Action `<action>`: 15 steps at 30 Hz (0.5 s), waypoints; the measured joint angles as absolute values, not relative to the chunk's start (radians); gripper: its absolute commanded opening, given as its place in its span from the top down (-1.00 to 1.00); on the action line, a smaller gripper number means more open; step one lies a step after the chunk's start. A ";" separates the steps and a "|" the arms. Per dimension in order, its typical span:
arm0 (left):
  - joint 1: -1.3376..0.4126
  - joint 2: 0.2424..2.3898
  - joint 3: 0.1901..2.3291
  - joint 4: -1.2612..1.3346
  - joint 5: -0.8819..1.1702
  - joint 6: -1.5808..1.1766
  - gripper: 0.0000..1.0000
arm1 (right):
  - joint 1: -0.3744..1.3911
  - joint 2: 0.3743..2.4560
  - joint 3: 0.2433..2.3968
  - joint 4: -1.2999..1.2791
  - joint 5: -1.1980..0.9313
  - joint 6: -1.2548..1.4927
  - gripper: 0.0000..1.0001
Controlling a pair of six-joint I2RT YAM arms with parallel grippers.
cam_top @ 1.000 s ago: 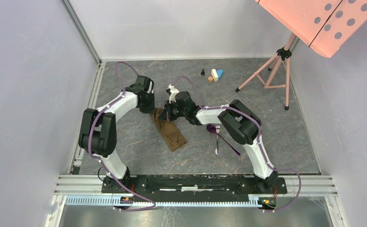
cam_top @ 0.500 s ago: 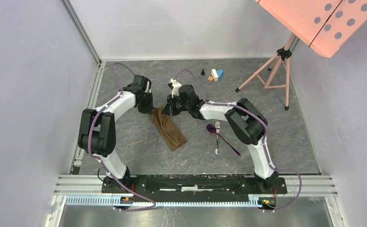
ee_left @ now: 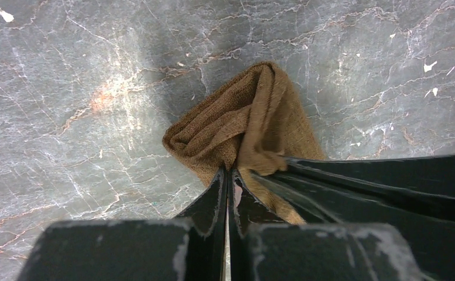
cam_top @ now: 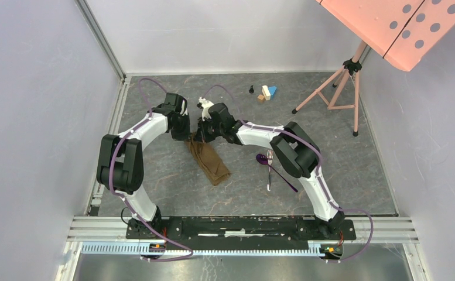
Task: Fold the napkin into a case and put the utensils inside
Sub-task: Grasp the top corner of the smaller rectangle folded napkin from the folded napkin.
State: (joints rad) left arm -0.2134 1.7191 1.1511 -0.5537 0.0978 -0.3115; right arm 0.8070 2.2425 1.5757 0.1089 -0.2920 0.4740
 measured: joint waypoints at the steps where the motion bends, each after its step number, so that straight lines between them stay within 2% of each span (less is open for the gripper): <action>1: -0.213 1.719 1.151 -0.554 0.098 -0.311 0.95 | 0.812 2.259 1.591 0.108 -0.297 0.477 0.78; 9: -0.213 1.719 1.151 -0.571 0.097 -0.311 0.95 | 0.817 2.281 1.541 0.183 -0.347 0.505 0.26; 15: -0.213 1.719 1.151 -0.572 0.097 -0.311 0.95 | 0.809 2.246 1.493 0.225 -0.363 0.507 0.16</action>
State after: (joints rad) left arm -0.2134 1.7191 1.1511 -0.5716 0.0975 -0.3111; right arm 0.8085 2.2463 1.4929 0.2249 -0.3626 0.5072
